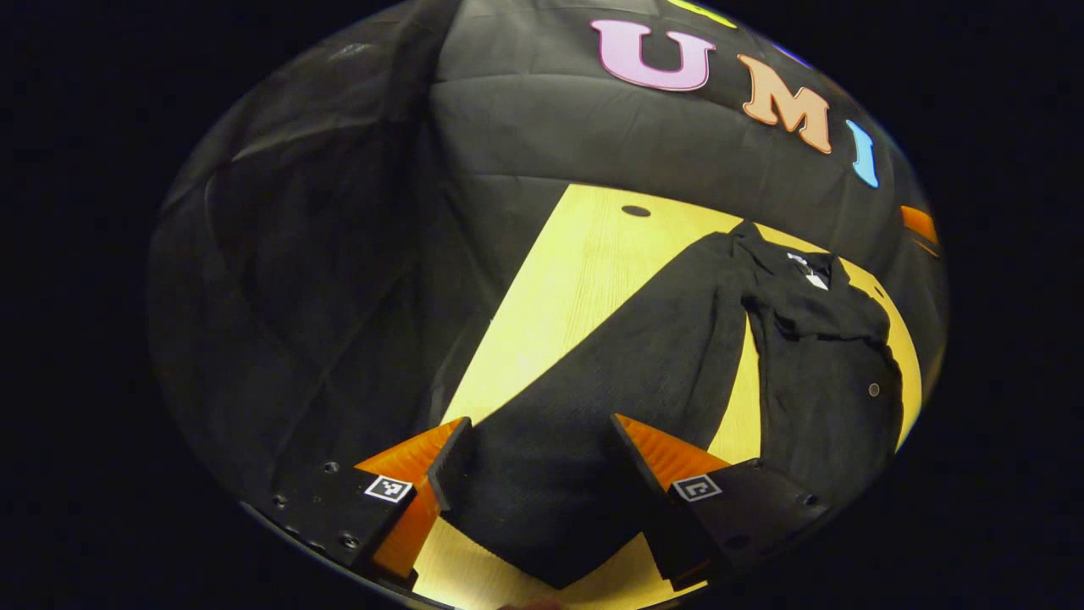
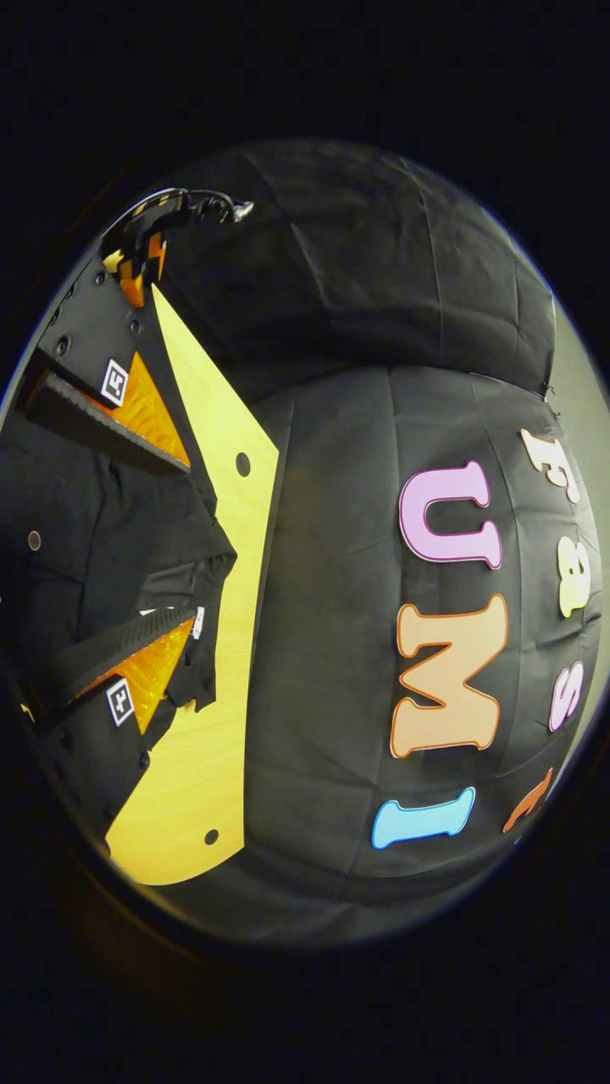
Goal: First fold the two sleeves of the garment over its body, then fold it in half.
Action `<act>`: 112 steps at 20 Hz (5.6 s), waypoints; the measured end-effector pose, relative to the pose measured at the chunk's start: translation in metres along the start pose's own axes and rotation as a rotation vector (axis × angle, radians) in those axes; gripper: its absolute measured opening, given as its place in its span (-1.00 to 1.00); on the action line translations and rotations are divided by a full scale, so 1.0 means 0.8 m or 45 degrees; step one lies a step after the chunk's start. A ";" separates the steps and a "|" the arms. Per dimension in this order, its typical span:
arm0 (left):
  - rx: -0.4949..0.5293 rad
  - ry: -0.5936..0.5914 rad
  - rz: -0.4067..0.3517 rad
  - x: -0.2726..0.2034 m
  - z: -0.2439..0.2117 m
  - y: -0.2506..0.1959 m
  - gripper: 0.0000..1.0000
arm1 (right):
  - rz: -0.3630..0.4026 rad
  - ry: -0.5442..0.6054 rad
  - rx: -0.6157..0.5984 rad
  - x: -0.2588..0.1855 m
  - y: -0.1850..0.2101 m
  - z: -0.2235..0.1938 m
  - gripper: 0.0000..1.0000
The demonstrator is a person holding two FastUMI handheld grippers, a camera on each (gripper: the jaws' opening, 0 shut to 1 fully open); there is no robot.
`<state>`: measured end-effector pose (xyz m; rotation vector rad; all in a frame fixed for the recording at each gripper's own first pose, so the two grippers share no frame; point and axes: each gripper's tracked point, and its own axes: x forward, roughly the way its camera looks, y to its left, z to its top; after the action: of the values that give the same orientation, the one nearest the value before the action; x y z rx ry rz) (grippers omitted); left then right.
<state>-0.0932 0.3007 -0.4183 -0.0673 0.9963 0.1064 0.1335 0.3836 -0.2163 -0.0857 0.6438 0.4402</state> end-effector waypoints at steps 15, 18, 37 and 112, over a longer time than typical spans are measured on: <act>-0.070 -0.042 -0.001 0.006 0.006 -0.026 -1.00 | -0.079 0.005 -0.035 -0.015 -0.012 0.010 1.00; -0.171 -0.027 -0.025 -0.003 0.024 -0.028 -1.00 | -0.083 -0.017 -0.023 -0.031 -0.019 0.004 1.00; 0.124 -0.437 -0.420 -0.083 0.262 -0.327 -1.00 | -0.132 -0.100 0.204 -0.095 -0.178 -0.030 0.97; 0.290 -0.025 -0.237 -0.119 -0.136 -0.213 0.43 | -0.278 0.638 0.191 -0.200 -0.123 -0.424 0.70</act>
<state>-0.2146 0.1147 -0.3956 0.0500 0.9720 -0.1763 -0.1294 0.1634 -0.3976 -0.1241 1.1451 0.1545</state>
